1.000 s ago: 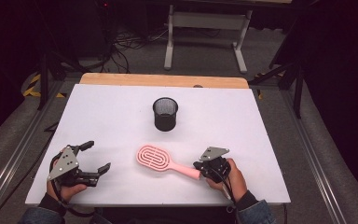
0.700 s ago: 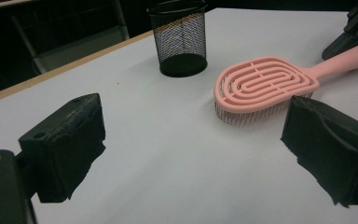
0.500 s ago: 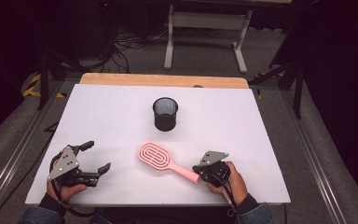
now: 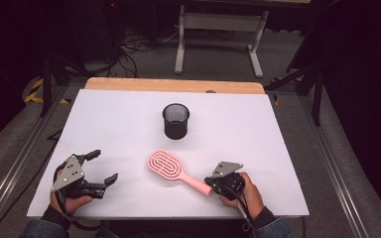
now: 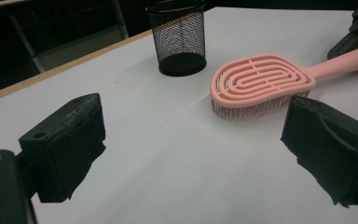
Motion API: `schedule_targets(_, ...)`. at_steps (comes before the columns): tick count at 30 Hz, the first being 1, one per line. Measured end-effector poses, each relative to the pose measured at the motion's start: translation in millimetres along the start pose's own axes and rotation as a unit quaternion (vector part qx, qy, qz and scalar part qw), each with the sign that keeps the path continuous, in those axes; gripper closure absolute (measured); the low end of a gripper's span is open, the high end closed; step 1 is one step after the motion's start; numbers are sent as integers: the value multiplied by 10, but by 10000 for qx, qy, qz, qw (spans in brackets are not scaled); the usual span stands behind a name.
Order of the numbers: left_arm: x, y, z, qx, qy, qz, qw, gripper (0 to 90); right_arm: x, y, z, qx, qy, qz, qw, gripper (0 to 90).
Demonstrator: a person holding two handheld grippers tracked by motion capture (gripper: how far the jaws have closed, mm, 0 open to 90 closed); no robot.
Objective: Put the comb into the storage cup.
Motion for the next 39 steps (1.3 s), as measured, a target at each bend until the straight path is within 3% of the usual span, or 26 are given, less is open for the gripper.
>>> schedule_targets(13,6,-4,2,11,-3,4,10000,68,-87,13,-54,-62,-175,100,9998,784)
schedule_targets(18,7,-11,10,43,1,9,10000,69,-154,71,-158,-225,-270,188,9992,721)
schedule_targets(23,-1,-12,20,70,-12,26,10000,68,-154,167,-299,-490,-210,279,9982,627)
schedule_targets(29,-8,-13,22,78,-28,33,10000,68,-151,300,-368,-523,-352,243,9977,449)
schedule_targets(33,-3,-15,20,78,-28,45,10000,67,-106,433,-324,-401,-249,165,9987,256)
schedule_targets(35,-3,-16,19,80,-31,47,10000,67,-74,480,-293,-325,-220,130,9991,208)
schedule_targets(36,-2,-15,18,67,-35,48,10000,67,-33,532,-259,-298,-24,140,9995,171)
schedule_targets(39,-6,-17,19,76,-82,22,9999,66,15,587,-224,-226,131,113,9996,171)
Point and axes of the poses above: each handheld gripper's, and its own axes: z roughly forward along the jaws, y roughly out of its top, x roughly to its left, the point moved 8 cm from there along z, roughly forward along the jaws, and after that the axes turned 15 degrees about x, right-handed, at the moved point
